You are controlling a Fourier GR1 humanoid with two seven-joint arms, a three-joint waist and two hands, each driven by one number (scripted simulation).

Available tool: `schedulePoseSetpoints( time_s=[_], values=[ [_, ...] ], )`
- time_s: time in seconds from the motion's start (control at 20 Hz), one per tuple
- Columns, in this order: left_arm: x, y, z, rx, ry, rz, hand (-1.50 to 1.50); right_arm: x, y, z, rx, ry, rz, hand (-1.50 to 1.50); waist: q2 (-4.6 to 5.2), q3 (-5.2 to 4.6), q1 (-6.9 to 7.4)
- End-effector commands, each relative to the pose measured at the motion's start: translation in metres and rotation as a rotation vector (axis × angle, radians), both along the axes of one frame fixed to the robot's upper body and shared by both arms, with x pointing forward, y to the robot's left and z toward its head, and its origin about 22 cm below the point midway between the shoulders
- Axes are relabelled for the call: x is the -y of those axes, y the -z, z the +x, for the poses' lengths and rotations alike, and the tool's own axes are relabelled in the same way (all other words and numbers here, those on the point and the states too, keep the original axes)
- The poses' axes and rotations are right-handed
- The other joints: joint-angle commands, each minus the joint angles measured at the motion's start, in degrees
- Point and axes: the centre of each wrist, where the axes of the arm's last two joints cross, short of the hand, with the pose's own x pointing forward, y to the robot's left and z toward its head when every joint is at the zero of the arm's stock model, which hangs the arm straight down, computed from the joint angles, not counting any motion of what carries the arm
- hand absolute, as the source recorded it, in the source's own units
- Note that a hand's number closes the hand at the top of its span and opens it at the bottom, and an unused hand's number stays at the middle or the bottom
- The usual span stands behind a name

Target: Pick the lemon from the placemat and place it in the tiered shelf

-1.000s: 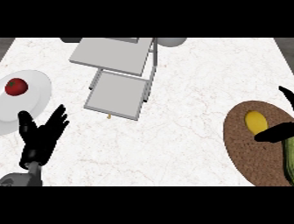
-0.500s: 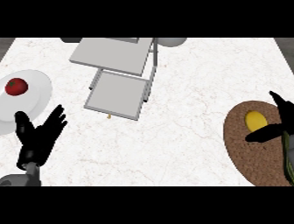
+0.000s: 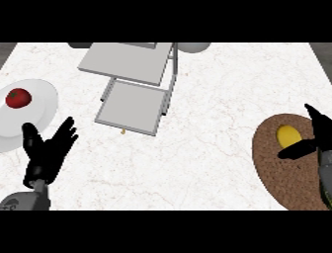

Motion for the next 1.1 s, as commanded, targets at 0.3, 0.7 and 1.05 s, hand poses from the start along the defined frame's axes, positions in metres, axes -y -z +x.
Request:
schedulePoseSetpoints(
  time_s=[0.3,0.7,1.05],
  values=[
    [0.009,-0.018,0.002,0.015,-0.006,0.008,0.0,-0.001,0.044,0.022,0.036,-0.034,0.005,-1.5,0.09,0.04,0.43],
    [0.003,-0.01,0.001,0.0,-0.002,-0.005,0.0,0.0,0.043,0.017,-0.084,-0.273,0.031,1.5,-0.02,0.0,0.07],
    [-0.011,-0.014,-0.011,0.007,0.024,0.001,0.0,-0.03,0.055,0.006,0.064,-0.295,0.074,1.5,-0.19,-0.01,-0.16]
  ],
)
